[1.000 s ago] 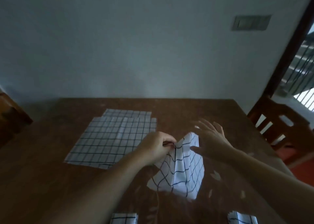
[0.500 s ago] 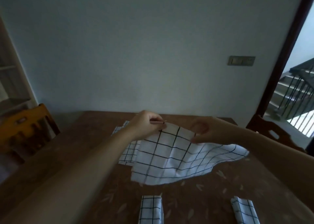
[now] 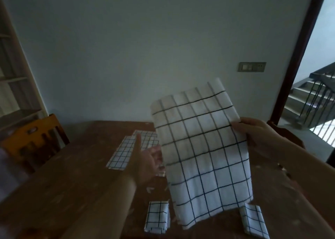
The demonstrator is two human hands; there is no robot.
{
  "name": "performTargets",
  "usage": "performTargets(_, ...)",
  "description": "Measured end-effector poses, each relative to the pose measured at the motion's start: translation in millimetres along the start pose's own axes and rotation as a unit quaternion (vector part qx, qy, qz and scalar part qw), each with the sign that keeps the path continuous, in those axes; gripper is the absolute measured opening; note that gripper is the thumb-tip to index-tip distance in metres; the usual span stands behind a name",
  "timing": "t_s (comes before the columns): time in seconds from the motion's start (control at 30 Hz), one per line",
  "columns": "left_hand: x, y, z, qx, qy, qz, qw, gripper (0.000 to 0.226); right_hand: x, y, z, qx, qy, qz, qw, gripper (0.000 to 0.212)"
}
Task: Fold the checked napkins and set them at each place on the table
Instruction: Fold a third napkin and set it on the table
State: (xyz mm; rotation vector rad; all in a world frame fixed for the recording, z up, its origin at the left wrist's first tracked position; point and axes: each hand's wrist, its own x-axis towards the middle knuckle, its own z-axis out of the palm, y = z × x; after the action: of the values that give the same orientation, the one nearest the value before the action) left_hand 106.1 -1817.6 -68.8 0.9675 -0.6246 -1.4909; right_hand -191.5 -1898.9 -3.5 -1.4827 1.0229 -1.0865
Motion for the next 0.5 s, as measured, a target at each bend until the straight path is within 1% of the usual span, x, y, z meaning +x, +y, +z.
performTargets(0.03, -5, -12, 14, -0.037, -0.042, -0.040, 0.998, 0.100, -3, 7, -10, 0.008, 0.036, 0.014, 0.999, 0.014)
performTargets(0.07, -6, -23, 23, -0.055, -0.068, -0.060, 0.994, 0.105, -6, 15, -20, 0.012, 0.067, 0.030, 0.997, 0.017)
performTargets(0.1, -6, -32, 31, -0.046, -0.091, -0.057, 0.993, 0.104, -10, 23, -29, 0.014, 0.093, 0.045, 0.995, 0.019)
performTargets(0.13, -2, -37, 38, -0.024, -0.102, -0.042, 0.994, 0.097, -17, 29, -35, 0.015, 0.111, 0.055, 0.992, 0.020)
performTargets(0.17, -3, -40, 49, 0.021, -0.111, -0.028, 0.993, 0.084, -23, 34, -41, 0.017, 0.124, 0.061, 0.990, 0.019)
performTargets(0.23, -2, -46, 69, 0.168, -0.088, 0.013, 0.982, 0.048, -34, 43, -51, 0.022, 0.137, 0.069, 0.988, 0.014)
performTargets(0.27, -2, -48, 78, 0.221, -0.076, 0.030, 0.972, 0.034, -39, 47, -57, 0.022, 0.143, 0.072, 0.987, 0.012)
performTargets(0.33, -6, -52, 95, 0.277, -0.045, 0.046, 0.959, 0.018, -45, 54, -67, 0.017, 0.152, 0.076, 0.985, 0.011)
performTargets(0.4, -7, -57, 101, 0.319, -0.009, 0.069, 0.945, 0.013, -51, 58, -76, 0.007, 0.143, 0.083, 0.986, 0.012)
performTargets(0.5, -4, -66, 106, 0.342, 0.001, 0.083, 0.936, 0.022, -62, 61, -86, -0.008, 0.113, 0.078, 0.990, 0.006)
